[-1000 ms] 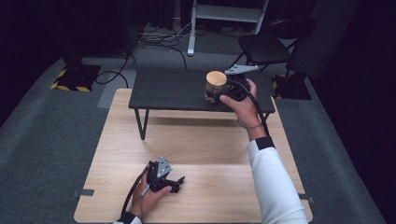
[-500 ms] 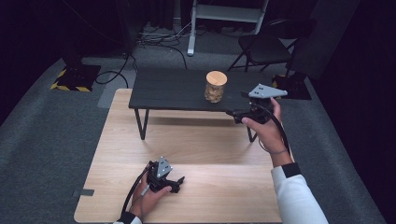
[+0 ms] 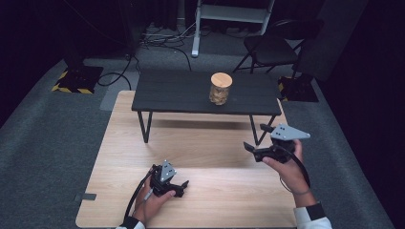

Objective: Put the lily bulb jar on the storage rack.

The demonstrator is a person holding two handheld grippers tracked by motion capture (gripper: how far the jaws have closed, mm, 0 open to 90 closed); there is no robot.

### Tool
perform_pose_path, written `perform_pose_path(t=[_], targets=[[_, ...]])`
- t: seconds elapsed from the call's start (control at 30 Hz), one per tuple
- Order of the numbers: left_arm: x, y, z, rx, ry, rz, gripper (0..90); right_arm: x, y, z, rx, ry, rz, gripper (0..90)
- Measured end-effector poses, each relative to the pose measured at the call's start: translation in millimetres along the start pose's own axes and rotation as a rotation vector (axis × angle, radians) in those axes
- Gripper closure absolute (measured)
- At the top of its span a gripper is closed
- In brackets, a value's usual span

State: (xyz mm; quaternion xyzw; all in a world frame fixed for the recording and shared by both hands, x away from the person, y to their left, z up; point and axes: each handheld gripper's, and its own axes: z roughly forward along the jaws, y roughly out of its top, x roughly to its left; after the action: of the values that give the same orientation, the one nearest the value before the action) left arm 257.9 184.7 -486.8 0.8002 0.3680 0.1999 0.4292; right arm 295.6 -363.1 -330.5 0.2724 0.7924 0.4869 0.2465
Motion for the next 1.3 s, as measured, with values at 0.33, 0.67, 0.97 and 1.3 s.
perform_pose_path(t=[0.33, 0.67, 0.97, 1.3], targets=[[0.0, 0.0, -0.1, 0.000, 0.000, 0.000, 0.6, 8.4, -62.4, -13.0, 0.020, 0.017, 0.042, 6.6], [-0.1, 0.0, -0.1, 0.000, 0.000, 0.000, 0.6, 21.5, -105.0, -17.4, 0.077, -0.003, 0.062, 6.5], [0.0, 0.1, -0.1, 0.001, 0.000, 0.001, 0.6, 27.7, -130.6, -10.1, 0.129, -0.008, 0.096, 6.5], [-0.1, 0.2, 0.3, 0.000, 0.001, -0.001, 0.5, 28.1, -154.1, -7.3, 0.162, -0.011, 0.157, 6.5]])
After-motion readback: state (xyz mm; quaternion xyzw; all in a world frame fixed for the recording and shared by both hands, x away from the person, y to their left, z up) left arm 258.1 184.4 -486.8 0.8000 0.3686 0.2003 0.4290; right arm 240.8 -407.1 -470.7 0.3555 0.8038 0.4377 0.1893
